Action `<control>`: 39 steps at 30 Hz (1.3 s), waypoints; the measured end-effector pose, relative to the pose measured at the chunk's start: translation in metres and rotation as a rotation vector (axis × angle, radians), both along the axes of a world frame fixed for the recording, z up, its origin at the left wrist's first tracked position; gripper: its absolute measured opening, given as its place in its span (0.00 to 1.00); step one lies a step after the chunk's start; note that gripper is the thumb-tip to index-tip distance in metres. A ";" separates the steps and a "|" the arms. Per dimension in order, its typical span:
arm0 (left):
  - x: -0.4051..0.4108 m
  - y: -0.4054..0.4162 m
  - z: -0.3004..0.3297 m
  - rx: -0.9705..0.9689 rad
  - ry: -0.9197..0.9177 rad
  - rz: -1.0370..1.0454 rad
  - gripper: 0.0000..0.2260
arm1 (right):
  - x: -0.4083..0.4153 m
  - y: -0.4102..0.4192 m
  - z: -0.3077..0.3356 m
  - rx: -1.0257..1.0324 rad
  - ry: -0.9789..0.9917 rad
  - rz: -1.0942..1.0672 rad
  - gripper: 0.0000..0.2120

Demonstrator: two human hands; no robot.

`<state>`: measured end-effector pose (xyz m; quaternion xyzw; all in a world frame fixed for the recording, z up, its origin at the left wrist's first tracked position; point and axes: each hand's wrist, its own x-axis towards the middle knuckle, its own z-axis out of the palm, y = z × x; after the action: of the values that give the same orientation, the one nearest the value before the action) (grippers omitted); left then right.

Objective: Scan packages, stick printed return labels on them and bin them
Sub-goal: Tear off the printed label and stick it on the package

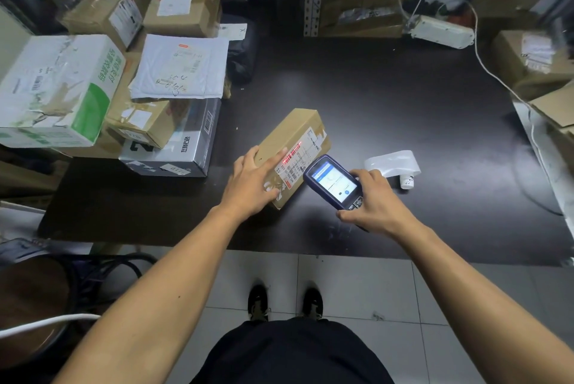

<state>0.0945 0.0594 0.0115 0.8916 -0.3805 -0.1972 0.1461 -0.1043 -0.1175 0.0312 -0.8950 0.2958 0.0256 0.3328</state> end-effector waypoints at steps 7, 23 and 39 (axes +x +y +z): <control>-0.003 0.000 0.003 0.025 -0.013 -0.014 0.40 | -0.006 -0.003 0.004 -0.002 0.019 0.022 0.40; -0.003 -0.001 0.008 0.039 0.008 -0.018 0.39 | -0.014 -0.006 0.003 0.011 0.059 -0.014 0.41; -0.002 -0.001 0.005 0.020 0.011 -0.012 0.39 | -0.015 -0.009 0.010 -0.007 0.079 0.027 0.41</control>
<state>0.0924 0.0586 0.0167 0.8896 -0.3830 -0.2070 0.1381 -0.1197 -0.1266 0.0410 -0.8984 0.2969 0.0643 0.3171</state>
